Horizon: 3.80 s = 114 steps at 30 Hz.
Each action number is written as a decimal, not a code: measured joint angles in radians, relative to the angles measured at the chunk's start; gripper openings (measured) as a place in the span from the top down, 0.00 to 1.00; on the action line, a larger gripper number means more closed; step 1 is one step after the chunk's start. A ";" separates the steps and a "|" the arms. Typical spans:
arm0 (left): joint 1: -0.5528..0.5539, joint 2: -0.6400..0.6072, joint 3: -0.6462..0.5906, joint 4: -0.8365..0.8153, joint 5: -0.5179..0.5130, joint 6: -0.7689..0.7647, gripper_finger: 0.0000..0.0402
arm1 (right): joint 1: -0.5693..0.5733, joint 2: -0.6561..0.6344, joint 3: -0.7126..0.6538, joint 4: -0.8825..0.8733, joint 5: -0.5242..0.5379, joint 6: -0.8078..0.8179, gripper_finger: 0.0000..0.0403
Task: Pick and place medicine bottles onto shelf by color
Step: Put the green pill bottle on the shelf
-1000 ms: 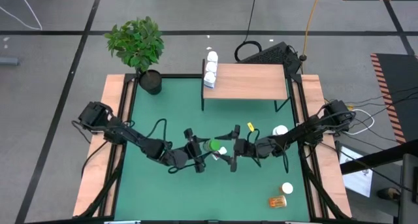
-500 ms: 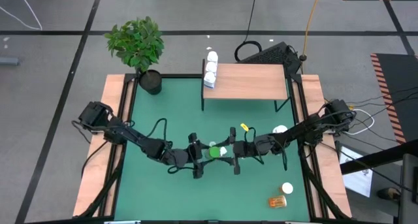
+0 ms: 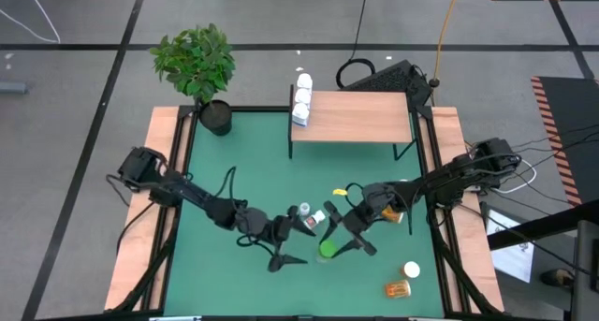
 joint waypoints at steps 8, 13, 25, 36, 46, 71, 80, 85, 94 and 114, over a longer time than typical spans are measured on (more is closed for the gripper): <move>0.042 0.134 0.055 0.083 0.086 -0.054 0.10 | 0.002 0.000 0.000 0.011 -0.001 -0.118 0.51; 0.065 0.192 0.116 0.080 0.161 -0.068 0.13 | 0.002 0.000 0.000 0.013 -0.001 -0.140 0.52; 0.063 0.224 0.153 0.047 0.239 -0.014 0.46 | 0.002 0.000 0.000 0.019 0.013 -0.076 0.51; 0.033 0.225 0.152 0.001 -0.152 0.000 0.46 | 0.002 -0.080 -0.001 -0.152 0.275 0.072 0.29; -0.059 0.225 0.165 -0.004 -1.029 0.107 0.44 | 0.054 -0.244 -0.001 -0.323 0.765 0.135 0.32; -0.033 0.224 0.247 -0.183 -1.040 0.094 0.36 | 0.094 0.014 -0.002 0.115 1.024 0.003 0.54; -0.039 0.224 0.248 -0.193 -0.747 0.126 0.19 | 0.076 -0.064 -0.003 -0.020 0.681 -0.014 0.54; -0.040 0.224 0.248 -0.108 -0.462 0.160 0.25 | 0.042 -0.121 -0.002 -0.117 0.332 -0.017 0.53; -0.003 0.226 0.247 -0.085 -0.266 0.103 0.42 | 0.040 -0.127 -0.002 -0.181 0.255 -0.045 0.52; -0.070 0.226 0.247 -0.136 -0.952 0.148 0.44 | 0.053 -0.184 -0.002 -0.218 0.634 0.007 0.33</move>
